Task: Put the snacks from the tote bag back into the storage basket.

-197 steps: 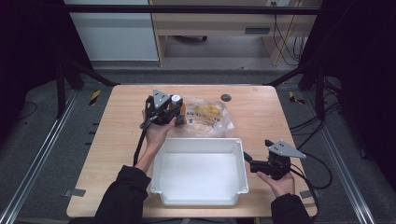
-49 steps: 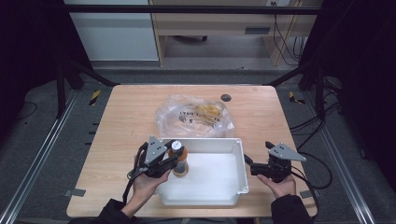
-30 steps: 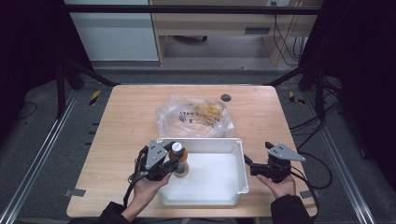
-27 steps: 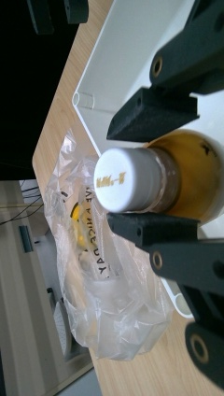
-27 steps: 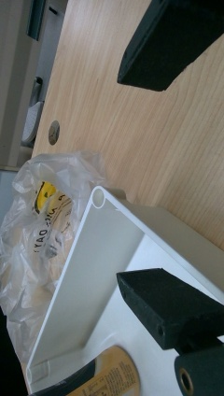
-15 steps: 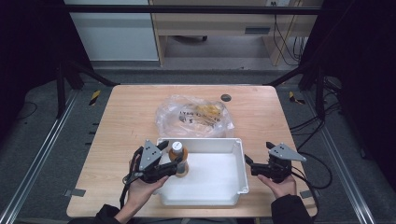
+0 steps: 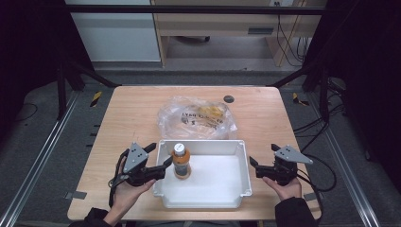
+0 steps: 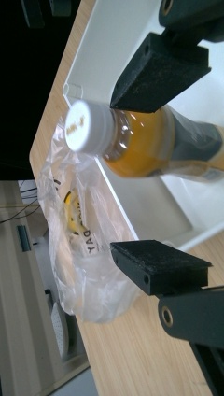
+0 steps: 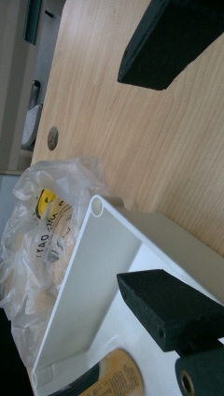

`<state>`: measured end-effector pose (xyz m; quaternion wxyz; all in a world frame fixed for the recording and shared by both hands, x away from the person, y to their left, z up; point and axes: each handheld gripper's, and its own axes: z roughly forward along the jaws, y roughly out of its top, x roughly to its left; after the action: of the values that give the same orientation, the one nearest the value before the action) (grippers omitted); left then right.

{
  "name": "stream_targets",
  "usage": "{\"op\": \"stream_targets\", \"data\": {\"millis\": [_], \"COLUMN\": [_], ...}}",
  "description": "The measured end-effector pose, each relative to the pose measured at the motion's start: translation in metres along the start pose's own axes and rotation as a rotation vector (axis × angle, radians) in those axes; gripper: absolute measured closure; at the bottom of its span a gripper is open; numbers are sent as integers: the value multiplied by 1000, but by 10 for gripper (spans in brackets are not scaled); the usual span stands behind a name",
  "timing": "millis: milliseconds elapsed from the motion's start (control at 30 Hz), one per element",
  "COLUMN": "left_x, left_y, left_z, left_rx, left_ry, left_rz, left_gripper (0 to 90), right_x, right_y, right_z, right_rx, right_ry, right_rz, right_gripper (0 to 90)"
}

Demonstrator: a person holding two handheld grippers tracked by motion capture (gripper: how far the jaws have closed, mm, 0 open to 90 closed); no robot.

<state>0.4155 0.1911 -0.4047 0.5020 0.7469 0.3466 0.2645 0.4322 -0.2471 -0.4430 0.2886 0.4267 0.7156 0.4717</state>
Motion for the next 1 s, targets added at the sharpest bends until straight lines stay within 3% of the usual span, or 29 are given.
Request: {"op": "stream_targets", "data": {"millis": [433, 767, 1000], "left_x": [33, 50, 63], "left_y": [-24, -42, -51], "left_z": [-10, -13, -10], "left_rx": [21, 37, 54], "left_ry": [59, 86, 104], "left_rz": [-2, -15, -28], "left_gripper": [253, 252, 251], "right_x": [-9, -9, -13], "right_y": [-4, -5, -8], "right_z": [-4, -4, -5], "right_rx": [4, 12, 14], "right_ry": [-21, -23, -29], "right_rz": [22, 12, 32], "right_gripper": [47, 48, 49]}}
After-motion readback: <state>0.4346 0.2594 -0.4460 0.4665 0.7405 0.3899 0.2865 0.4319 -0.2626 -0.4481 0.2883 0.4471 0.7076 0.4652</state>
